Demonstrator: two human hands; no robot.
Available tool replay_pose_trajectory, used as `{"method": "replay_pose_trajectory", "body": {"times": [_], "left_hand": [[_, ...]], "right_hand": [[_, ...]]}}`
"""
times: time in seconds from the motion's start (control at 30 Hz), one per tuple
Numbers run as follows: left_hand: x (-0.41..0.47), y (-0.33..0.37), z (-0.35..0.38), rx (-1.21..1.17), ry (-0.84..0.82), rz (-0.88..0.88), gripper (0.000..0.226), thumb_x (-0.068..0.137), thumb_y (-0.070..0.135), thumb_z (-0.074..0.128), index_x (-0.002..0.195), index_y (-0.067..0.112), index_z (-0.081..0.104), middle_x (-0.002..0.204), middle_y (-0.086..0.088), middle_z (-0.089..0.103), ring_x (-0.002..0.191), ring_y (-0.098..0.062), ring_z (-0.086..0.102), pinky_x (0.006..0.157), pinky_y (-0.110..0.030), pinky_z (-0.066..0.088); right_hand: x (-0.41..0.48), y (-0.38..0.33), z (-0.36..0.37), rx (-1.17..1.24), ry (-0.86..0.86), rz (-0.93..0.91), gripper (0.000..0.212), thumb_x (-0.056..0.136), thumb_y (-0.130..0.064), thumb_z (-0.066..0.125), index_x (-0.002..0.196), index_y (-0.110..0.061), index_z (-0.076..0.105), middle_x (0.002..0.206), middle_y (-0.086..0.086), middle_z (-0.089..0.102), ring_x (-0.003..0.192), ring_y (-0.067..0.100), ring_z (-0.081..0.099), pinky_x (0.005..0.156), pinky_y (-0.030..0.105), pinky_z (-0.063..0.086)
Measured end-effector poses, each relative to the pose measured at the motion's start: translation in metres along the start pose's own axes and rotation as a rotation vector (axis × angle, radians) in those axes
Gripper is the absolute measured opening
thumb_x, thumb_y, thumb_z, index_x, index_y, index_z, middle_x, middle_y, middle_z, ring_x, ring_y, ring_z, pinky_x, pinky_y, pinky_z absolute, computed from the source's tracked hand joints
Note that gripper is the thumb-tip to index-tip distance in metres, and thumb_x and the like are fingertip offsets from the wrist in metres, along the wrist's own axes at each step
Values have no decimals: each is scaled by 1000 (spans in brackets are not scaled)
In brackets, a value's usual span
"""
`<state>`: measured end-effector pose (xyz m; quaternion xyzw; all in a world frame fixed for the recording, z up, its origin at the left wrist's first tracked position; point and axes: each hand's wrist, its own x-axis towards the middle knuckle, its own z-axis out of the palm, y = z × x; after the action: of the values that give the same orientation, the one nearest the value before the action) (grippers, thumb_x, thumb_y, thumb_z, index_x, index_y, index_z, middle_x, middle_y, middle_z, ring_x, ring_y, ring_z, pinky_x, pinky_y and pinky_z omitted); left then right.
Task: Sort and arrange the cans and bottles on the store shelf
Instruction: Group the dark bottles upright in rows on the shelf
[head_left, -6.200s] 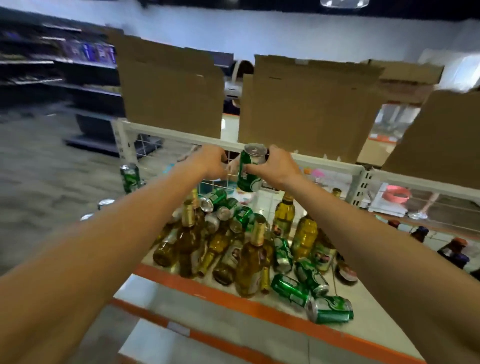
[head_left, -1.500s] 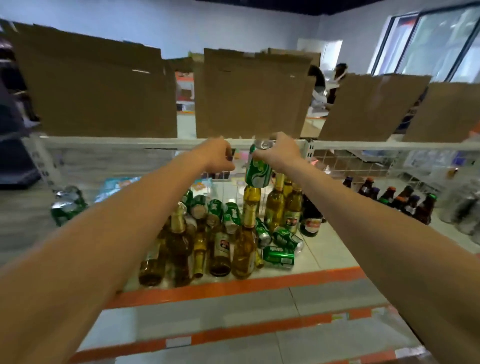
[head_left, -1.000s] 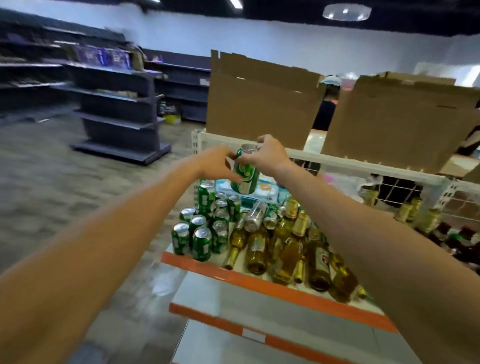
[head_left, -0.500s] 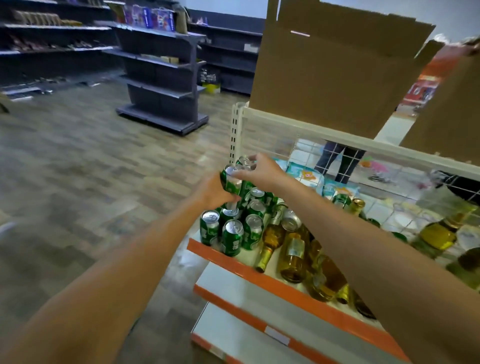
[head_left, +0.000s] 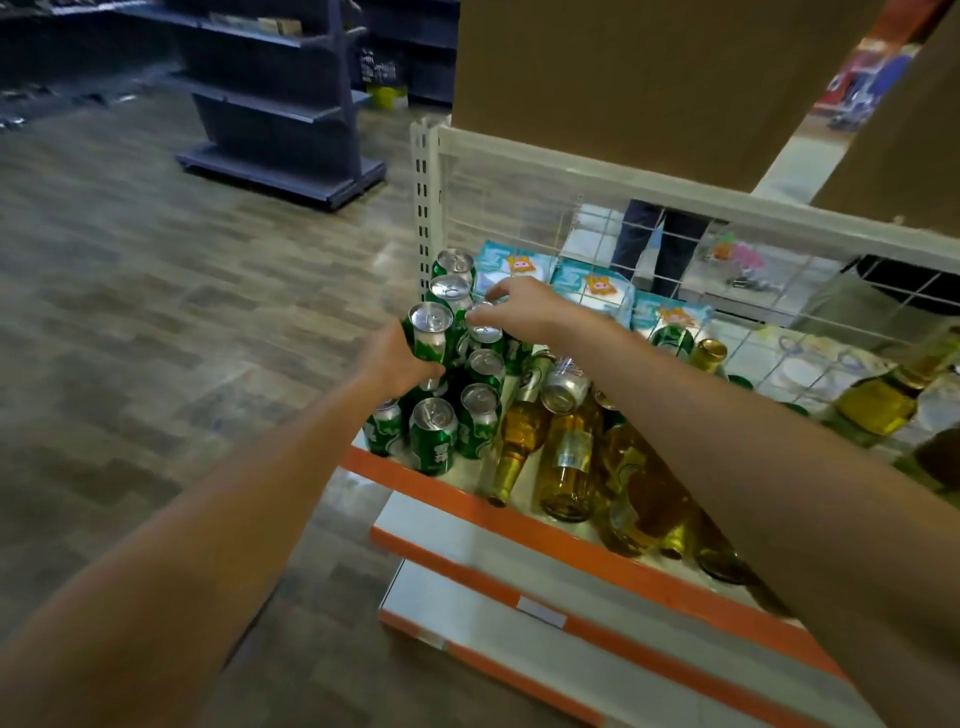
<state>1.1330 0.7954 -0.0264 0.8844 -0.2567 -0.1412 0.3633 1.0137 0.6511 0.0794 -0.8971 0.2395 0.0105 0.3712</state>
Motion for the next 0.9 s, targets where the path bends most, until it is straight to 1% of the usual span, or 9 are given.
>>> {"method": "replay_pose_trajectory", "body": {"times": [0.13,0.27,0.33,0.4,0.5,0.6,0.67,0.8,0.9], "left_hand": [[0,-4,-1,-70,-32,-38,58,68,24,89,118,16,61,105,2,68,100,-18,63,87,-36,51],[-2,-3,-5,-53,-68,-26,65,70,25,87,126,16,56,114,1,67,111,-21,62,95,-41,51],[-9,8,-13,-91,-53,-32,82,72,27,87,139,12,43,127,1,59,121,-23,56,100,-41,48],[-16,24,-25,-94,12,-5,97,74,34,85,150,15,28,144,-7,48,129,-27,49,104,-46,46],[-24,60,-45,5,99,129,87,80,38,79,150,16,32,148,-10,45,131,-28,47,106,-45,44],[-33,104,-60,181,3,230,75,83,36,76,145,13,41,142,-12,51,121,-26,55,92,-34,47],[-39,131,-65,282,-83,269,68,83,35,76,140,12,47,136,-14,56,112,-26,59,89,-34,48],[-60,183,-62,411,-162,372,64,84,41,74,137,14,51,139,-13,54,121,-29,54,104,-41,43],[-80,227,-45,440,-175,498,61,87,42,71,136,12,53,139,-13,54,125,-30,52,105,-39,42]], "right_hand": [[3,3,5,-13,3,14,50,93,-34,64,128,0,57,132,19,56,113,30,57,100,45,48],[0,2,7,-11,46,29,52,91,-32,65,128,3,56,134,24,54,117,35,57,101,50,47],[-4,2,4,-20,70,35,55,91,-30,65,131,6,54,138,27,51,122,38,53,103,51,44],[-10,0,-2,-25,84,45,58,92,-30,65,134,7,52,139,27,50,124,39,53,104,49,44],[-26,-8,-20,-43,134,52,53,92,-29,63,132,5,55,137,25,54,121,37,55,101,44,47],[-50,-14,-41,-120,181,25,49,93,-30,63,132,-1,57,133,19,58,117,32,57,97,39,48],[-70,-13,-56,-201,221,8,45,94,-30,62,130,-3,58,130,17,60,114,31,58,97,41,49],[-114,-1,-84,-317,326,6,46,93,-32,61,132,-7,57,132,12,59,112,27,59,90,34,47],[-148,22,-107,-389,386,47,40,92,-34,61,125,-10,60,125,8,62,103,25,60,76,30,41]]}}
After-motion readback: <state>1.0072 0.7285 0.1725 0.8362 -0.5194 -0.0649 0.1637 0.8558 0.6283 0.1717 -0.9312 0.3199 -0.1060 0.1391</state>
